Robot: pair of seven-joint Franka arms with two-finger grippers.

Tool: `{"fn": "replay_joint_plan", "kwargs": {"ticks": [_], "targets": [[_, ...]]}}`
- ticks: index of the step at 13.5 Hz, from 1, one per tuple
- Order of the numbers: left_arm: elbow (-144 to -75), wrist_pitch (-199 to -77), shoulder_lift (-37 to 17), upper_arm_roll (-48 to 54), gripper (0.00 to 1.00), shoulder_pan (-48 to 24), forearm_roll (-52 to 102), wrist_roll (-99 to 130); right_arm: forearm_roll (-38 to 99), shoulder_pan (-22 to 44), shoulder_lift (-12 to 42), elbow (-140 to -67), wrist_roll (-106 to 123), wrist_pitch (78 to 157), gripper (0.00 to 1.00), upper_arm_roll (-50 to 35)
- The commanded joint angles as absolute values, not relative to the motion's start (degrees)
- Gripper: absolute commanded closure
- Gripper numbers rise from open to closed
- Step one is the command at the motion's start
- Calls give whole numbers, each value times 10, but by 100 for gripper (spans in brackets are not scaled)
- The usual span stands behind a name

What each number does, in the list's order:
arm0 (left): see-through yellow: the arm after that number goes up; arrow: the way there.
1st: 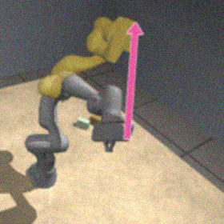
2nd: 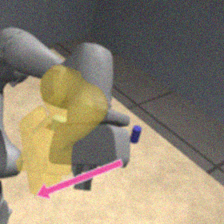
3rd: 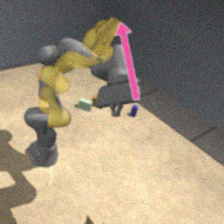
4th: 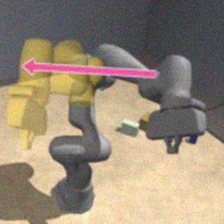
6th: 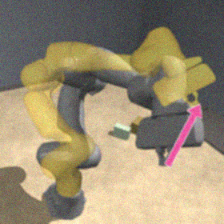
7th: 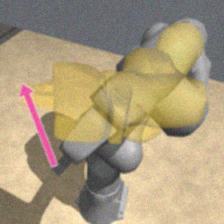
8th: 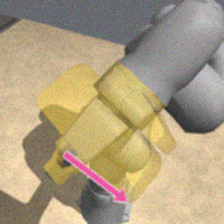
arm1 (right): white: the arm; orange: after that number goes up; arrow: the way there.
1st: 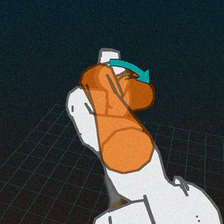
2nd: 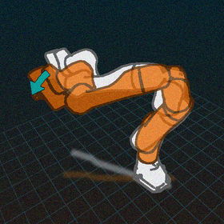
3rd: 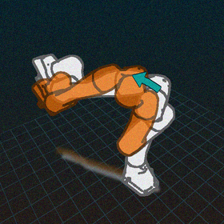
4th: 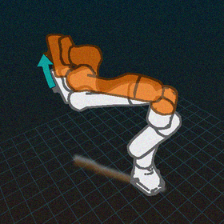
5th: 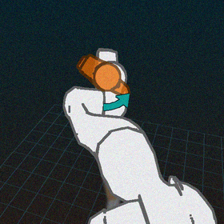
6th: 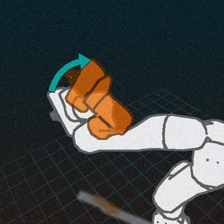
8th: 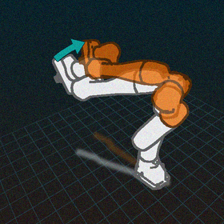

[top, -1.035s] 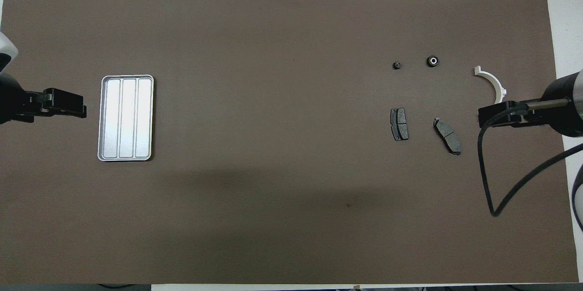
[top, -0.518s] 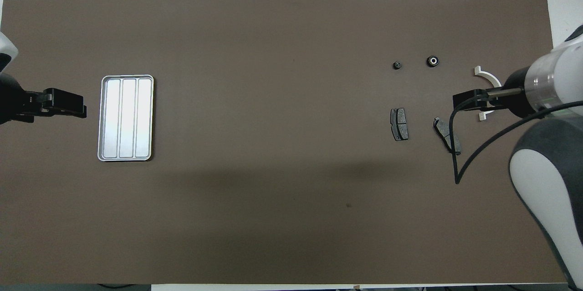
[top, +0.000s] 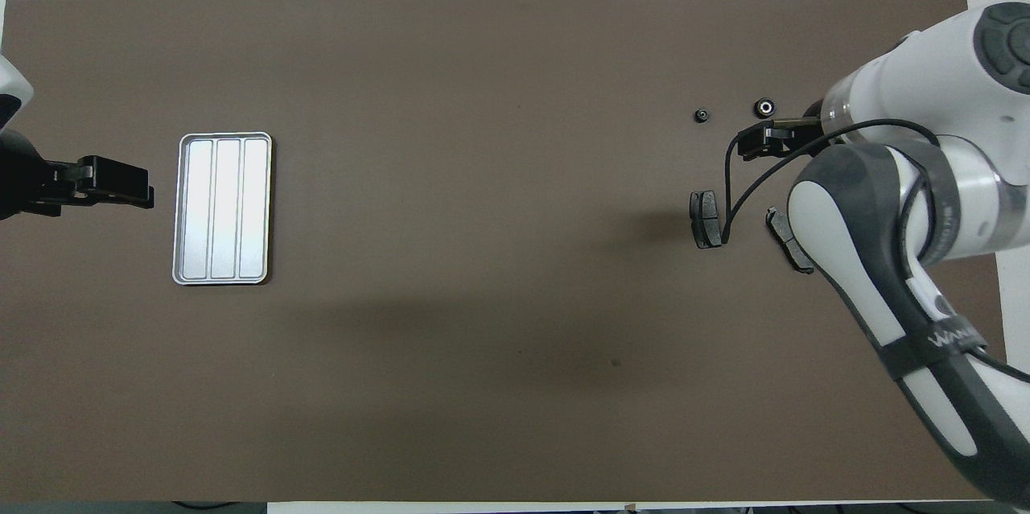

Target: Pick bearing gear from pile to tray

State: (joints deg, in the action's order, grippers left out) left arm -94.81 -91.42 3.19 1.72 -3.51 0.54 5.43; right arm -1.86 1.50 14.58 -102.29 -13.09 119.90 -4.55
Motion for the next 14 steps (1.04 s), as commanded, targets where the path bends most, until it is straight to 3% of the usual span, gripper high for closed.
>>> {"fn": "replay_joint_plan", "kwargs": {"ticks": [1, 7, 11, 14], "targets": [[-956, -900, 47, 15, 0, -40, -4, 64, -39, 15, 217, -974, -173, 1229, 0, -48], [-983, -911, 58, 16, 0, -52, -4, 83, -69, 43, 355, -854, -258, 1221, 0, -48], [-1036, -952, 81, 15, 0, -54, -5, 83, -89, 46, 400, -817, -265, 1229, 0, -48], [-1056, -979, 88, 15, 0, -48, -5, 84, -91, 44, 405, -816, -265, 1237, 6, -48]]}}
